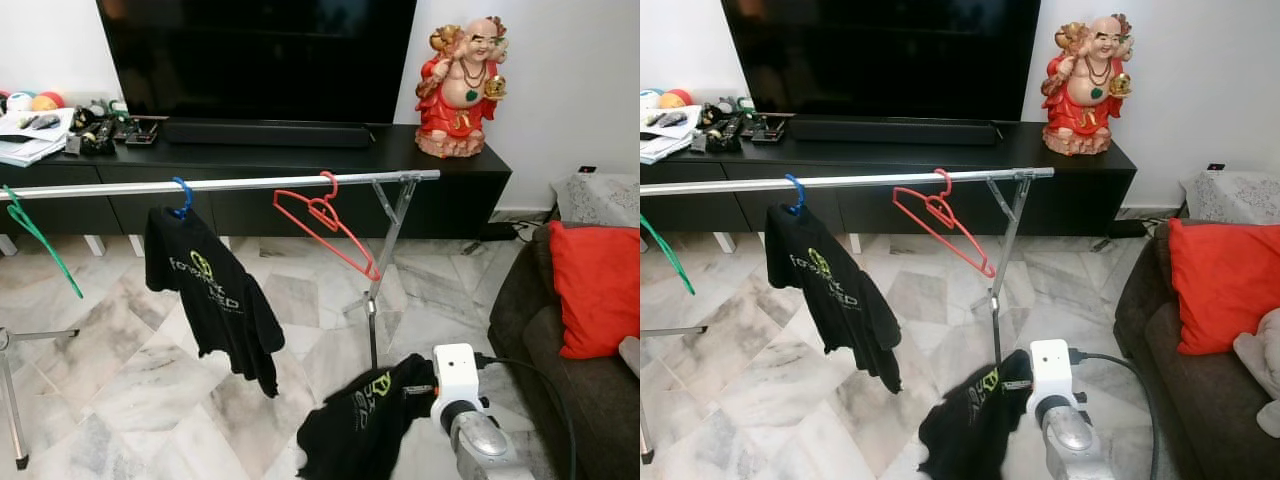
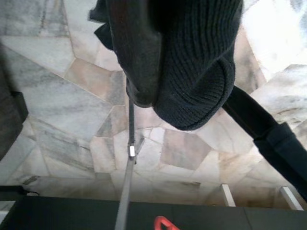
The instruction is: Hang hanger
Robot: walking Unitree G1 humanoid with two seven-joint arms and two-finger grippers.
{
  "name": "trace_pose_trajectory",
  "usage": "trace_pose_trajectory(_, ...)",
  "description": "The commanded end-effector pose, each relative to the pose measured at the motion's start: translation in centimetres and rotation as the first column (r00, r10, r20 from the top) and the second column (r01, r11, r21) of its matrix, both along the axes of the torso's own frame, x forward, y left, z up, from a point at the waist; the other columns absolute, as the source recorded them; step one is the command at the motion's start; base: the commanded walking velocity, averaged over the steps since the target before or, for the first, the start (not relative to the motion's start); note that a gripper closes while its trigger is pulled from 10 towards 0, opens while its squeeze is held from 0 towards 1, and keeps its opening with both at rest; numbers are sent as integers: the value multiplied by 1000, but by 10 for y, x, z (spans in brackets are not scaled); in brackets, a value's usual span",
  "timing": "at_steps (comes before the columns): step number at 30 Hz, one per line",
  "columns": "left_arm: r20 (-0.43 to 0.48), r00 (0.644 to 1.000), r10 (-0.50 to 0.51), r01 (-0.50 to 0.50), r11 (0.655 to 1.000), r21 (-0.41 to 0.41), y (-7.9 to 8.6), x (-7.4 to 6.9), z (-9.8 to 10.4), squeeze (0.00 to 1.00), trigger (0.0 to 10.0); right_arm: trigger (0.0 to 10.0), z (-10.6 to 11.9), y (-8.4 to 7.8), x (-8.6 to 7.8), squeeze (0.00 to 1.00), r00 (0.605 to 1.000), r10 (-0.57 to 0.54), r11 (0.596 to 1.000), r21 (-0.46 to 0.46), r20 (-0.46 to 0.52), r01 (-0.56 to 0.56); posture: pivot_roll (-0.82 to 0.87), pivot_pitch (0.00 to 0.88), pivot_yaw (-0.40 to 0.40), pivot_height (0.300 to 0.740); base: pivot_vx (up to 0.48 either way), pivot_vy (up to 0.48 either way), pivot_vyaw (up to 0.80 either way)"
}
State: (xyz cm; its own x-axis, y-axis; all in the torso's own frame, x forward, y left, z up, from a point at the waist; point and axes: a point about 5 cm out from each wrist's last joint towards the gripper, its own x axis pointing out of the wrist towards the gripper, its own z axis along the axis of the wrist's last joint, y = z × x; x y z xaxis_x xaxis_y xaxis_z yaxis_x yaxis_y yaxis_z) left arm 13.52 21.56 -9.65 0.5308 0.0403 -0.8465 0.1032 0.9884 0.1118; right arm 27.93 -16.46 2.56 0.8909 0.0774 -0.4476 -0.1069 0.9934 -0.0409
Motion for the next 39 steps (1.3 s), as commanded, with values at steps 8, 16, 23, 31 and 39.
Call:
trace_pose_trajectory(8,-4,1000,19,-19,1000,-12,0,0,0,0,10000,10000,-10,3,-2,0,1000,-19,1000,5,11,19,-5,63,-17,740,0,0,0)
trace_pose_trajectory(16,-10,1000,13,-13,1000,-16,-7,2,-1,0,10000,10000,-9,2,0,0,999,14,999,-36,42,-12,-3,59,-17,740,0,243,0)
trace_pose_trajectory(23,-14,1000,10,-10,1000,-15,-9,1,-2,0,10000,10000,-5,6,1,0,993,73,995,-68,89,-67,3,53,-16,740,0,275,218)
trace_pose_trajectory(31,-16,1000,3,-3,1000,-14,-9,1,-2,0,10000,10000,-5,7,1,0,992,79,996,-53,97,-74,3,42,-9,740,0,269,431)
trace_pose_trajectory(39,-14,1000,-3,2,1000,-12,-9,2,-2,0,10000,10000,-5,6,2,0,992,75,996,-60,106,-68,0,36,-7,740,0,258,0)
